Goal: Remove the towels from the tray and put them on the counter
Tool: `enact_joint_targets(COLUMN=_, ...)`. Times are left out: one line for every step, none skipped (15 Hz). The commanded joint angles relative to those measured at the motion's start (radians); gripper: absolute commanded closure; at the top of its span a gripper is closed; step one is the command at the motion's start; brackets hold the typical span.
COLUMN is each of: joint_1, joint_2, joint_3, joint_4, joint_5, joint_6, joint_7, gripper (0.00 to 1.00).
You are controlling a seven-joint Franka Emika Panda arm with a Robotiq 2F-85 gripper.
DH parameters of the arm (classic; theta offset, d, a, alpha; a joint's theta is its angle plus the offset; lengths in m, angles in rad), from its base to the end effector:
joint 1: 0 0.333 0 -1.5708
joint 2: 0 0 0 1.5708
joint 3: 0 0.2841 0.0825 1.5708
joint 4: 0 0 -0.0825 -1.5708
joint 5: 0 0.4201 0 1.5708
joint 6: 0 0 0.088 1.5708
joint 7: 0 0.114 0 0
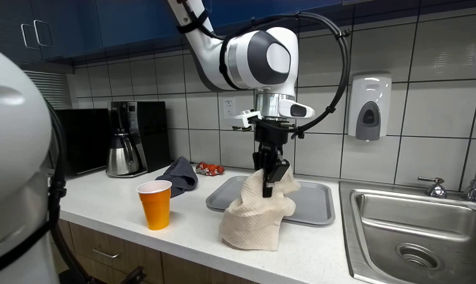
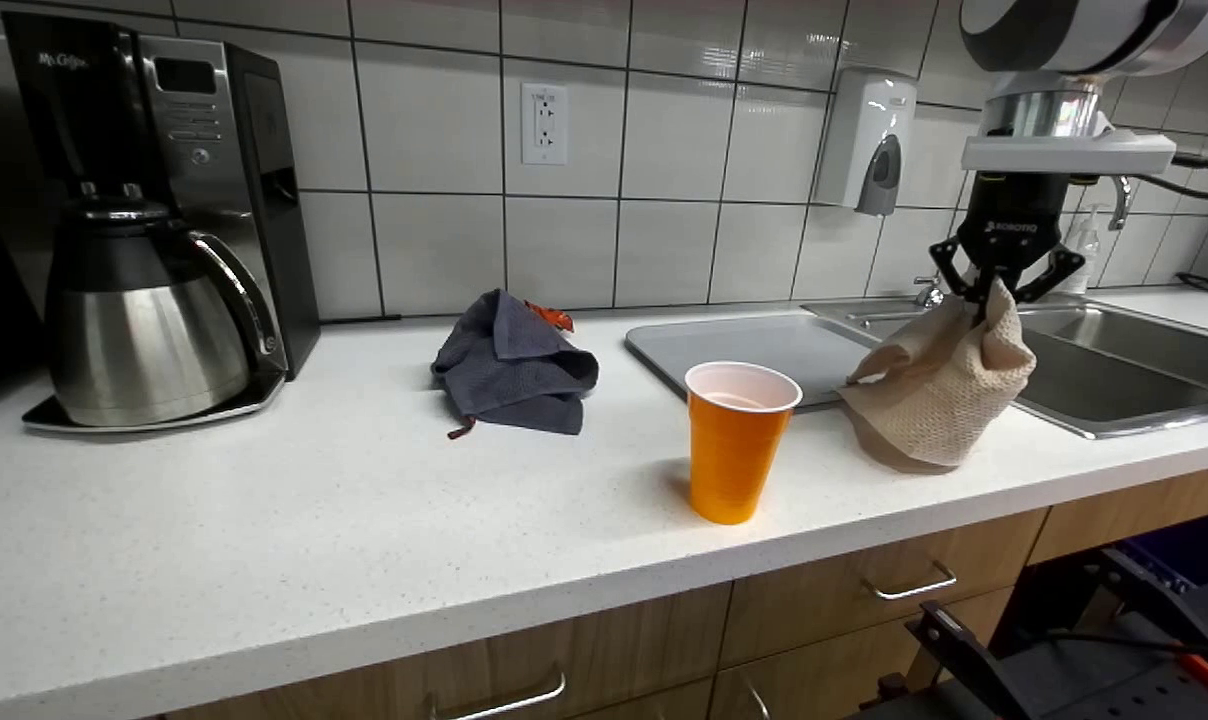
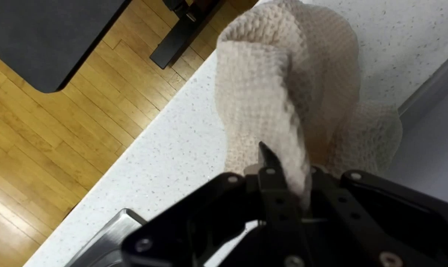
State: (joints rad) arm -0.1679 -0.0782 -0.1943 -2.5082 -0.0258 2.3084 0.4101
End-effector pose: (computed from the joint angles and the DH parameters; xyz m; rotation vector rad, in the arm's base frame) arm 0.4401 -0.1656 0.2339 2.9110 -1.1496 -0.1924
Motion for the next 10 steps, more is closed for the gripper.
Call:
enact_joint_targets(joint_1=-0.028, joint_2=-0.016, joint_3=0.004, joint_4=-0.035, joint_5=-0.025, joint_6=0.013, joint_7=0.055, gripper=0.98)
enact_joint_targets(joint_1=-0.032, joint_2=-0.016, joint_3=0.003, joint_4=-0.043, joint_5=-0.022, joint_6=0.015, joint_7=0.061, gripper=0.98)
enact_joint_targets(joint_1=-0.035, joint_2=-0.015, joint_3=0.003, joint_4=-0.050, joint_5=-0.022, joint_6=0.016, joint_7=0.067, gripper=0.98)
enact_joint_targets(joint_1=-0.038, joint_2=-0.012, joint_3=0.002, joint_4=-0.057, joint_5=-0.019, joint_6=0.021, joint_7=0.073, gripper=0.98)
enact_joint_targets(joint_1=-0.040, joint_2=-0.010, joint_3=0.001, joint_4=-0.062, joint_5=-0.016, joint_6=0.025, joint_7=0.078, gripper=0.98)
enact_joint_targets(joint_1=-0.042, joint_2=-0.005, joint_3=0.000, joint_4=-0.066, joint_5=-0.015, joint_6=0.032, joint_7=0.084, gripper=0.98)
enact_joint_targets(joint_1=-0.043, joint_2=-0.002, joint_3=0.000, joint_4=-0.069, joint_5=-0.015, joint_6=0.036, joint_7=0.093, gripper=0.98)
enact_joint_targets(joint_1=-0.045, joint_2=0.006, joint_3=-0.002, joint_4=-0.070, joint_5=-0.014, joint_6=0.042, joint_7=0.097, gripper=0.98)
enact_joint_targets(joint_1=-0.046, joint_2=0.013, joint_3=-0.003, joint_4=-0.070, joint_5=-0.014, joint_6=0.047, joint_7=0.101, gripper=0.98)
enact_joint_targets(joint_1=-0.047, joint_2=0.024, joint_3=-0.005, joint_4=-0.068, joint_5=-0.014, joint_6=0.053, joint_7=0.105, gripper=0.98)
